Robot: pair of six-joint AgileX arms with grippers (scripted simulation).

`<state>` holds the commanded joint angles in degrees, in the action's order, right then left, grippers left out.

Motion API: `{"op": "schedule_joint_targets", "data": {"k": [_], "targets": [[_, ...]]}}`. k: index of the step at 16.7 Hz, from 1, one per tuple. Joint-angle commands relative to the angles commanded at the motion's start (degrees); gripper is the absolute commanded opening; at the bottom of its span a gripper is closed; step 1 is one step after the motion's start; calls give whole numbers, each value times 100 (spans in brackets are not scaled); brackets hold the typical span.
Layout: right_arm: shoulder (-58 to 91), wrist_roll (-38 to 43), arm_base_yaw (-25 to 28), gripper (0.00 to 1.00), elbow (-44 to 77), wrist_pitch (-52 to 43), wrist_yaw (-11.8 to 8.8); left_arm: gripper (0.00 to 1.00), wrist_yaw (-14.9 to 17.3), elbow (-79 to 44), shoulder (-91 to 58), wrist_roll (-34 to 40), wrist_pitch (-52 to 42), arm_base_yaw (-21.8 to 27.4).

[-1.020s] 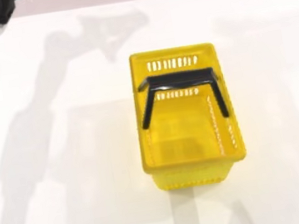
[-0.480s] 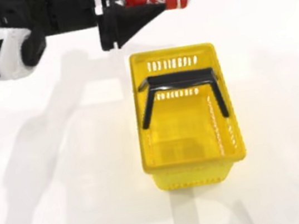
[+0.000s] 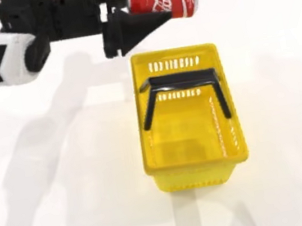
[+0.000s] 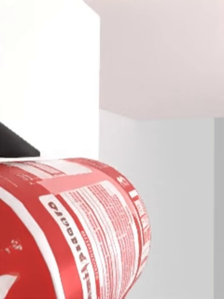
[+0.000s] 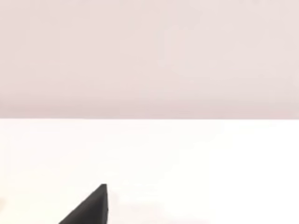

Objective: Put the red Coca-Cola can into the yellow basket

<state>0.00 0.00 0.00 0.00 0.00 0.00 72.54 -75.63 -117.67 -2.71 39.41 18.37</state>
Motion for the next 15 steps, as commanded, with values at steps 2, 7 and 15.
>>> {"op": "schedule_joint_targets", "data": {"k": [2, 7, 15], "targets": [[0, 0, 0, 100, 0, 0, 0, 0, 0, 31, -84, 5, 94, -10], [0, 0, 0, 100, 0, 0, 0, 0, 1, 300, -804, 11, 1176, -90], [0, 0, 0, 100, 0, 0, 0, 0, 20, 547, -1340, 36, 1921, -117]]}}
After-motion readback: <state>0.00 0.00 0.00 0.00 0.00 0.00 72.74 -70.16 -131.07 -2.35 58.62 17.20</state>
